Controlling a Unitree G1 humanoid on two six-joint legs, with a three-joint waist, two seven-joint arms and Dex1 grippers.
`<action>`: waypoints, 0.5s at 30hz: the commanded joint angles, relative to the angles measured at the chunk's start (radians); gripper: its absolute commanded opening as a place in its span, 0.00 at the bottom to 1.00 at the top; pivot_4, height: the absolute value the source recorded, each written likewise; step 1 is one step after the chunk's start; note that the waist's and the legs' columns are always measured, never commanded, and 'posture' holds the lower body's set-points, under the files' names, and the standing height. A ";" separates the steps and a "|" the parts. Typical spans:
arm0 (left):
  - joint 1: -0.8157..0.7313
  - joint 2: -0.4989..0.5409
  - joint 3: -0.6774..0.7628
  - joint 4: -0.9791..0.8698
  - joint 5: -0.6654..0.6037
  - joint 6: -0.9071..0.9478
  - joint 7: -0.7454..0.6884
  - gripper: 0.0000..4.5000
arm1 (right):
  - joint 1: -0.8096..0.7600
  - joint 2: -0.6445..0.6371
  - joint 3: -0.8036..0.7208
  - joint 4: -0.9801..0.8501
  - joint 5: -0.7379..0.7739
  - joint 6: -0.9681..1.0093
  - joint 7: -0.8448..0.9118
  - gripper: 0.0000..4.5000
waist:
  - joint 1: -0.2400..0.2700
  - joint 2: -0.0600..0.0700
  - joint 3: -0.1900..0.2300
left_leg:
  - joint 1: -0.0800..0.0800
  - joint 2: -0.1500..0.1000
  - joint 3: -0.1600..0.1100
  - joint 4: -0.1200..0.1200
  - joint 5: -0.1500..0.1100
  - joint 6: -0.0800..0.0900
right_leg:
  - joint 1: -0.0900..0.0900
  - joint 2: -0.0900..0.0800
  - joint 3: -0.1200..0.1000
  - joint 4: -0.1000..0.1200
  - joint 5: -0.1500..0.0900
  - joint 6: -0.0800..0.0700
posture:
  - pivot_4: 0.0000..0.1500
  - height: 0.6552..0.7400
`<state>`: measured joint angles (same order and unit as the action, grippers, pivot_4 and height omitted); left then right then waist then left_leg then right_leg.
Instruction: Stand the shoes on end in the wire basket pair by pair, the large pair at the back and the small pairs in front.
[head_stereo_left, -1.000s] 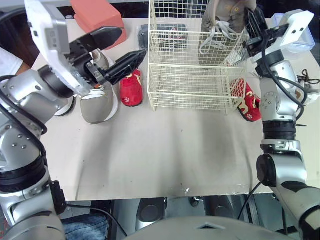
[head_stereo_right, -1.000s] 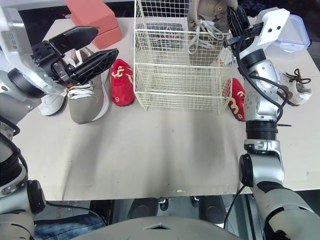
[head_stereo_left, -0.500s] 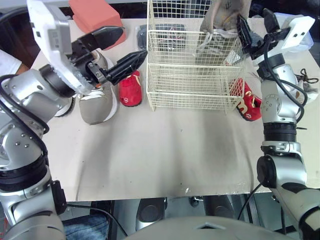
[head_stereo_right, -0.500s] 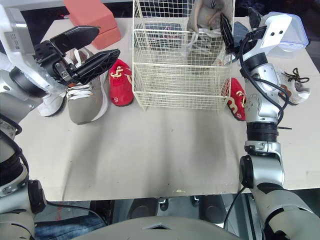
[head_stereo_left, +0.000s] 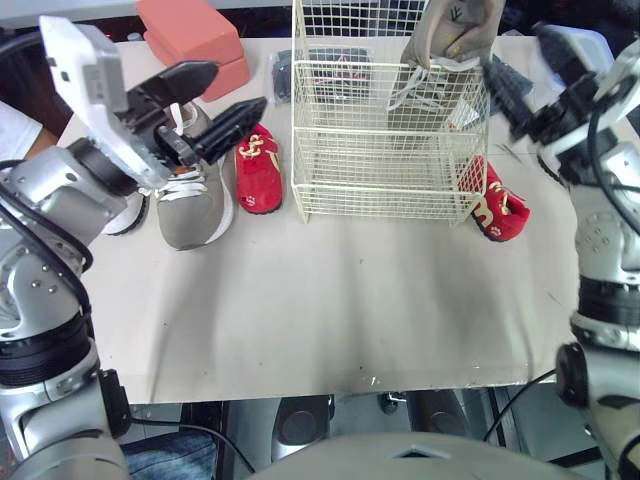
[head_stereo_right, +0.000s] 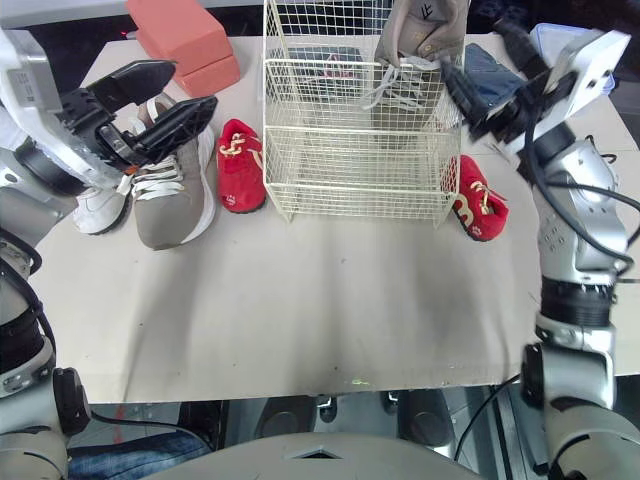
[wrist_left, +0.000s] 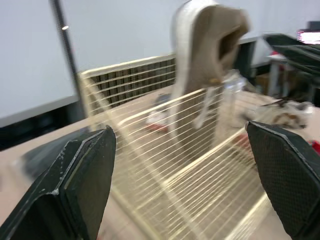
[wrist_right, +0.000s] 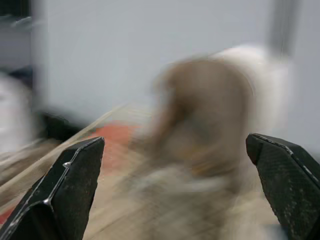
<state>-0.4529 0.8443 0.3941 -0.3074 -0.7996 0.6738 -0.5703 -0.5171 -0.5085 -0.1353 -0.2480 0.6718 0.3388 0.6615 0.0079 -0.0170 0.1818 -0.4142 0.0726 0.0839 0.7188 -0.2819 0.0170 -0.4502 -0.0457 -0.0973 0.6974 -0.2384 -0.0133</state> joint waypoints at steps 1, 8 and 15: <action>-0.041 0.053 0.043 0.128 0.062 0.011 0.026 1.00 | 0.007 -0.037 0.042 -0.147 0.047 0.095 0.025 0.99 | 0.001 0.000 0.000 | 0.000 0.000 0.000 0.000 0.000 0.000 | 0.000 0.000 0.000 0.000 0.000 0.000 | 1.00 0.36; -0.158 0.151 -0.066 0.455 0.219 0.067 0.012 1.00 | 0.011 -0.023 0.098 -0.203 0.029 0.136 0.024 0.99 | 0.009 -0.002 0.000 | -0.002 0.000 -0.001 0.000 0.000 0.000 | 0.000 -0.001 -0.002 -0.001 -0.001 0.001 | 1.00 0.36; -0.356 0.191 -0.239 0.772 0.367 0.095 -0.131 1.00 | 0.007 0.006 0.119 -0.194 -0.008 0.114 0.022 0.99 | 0.006 -0.005 0.000 | -0.003 -0.002 0.001 0.001 0.000 0.000 | 0.000 -0.001 -0.004 -0.001 0.000 0.000 | 1.00 0.36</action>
<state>-0.7574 0.9936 0.1693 0.4185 -0.4655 0.7756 -0.6454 -0.4983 -0.5037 -0.0070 -0.4143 0.6712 0.4731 0.6871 0.0139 -0.0223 0.1819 -0.4171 0.0702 0.0861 0.7194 -0.2821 0.0173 -0.4503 -0.0463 -0.1025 0.6959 -0.2385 -0.0130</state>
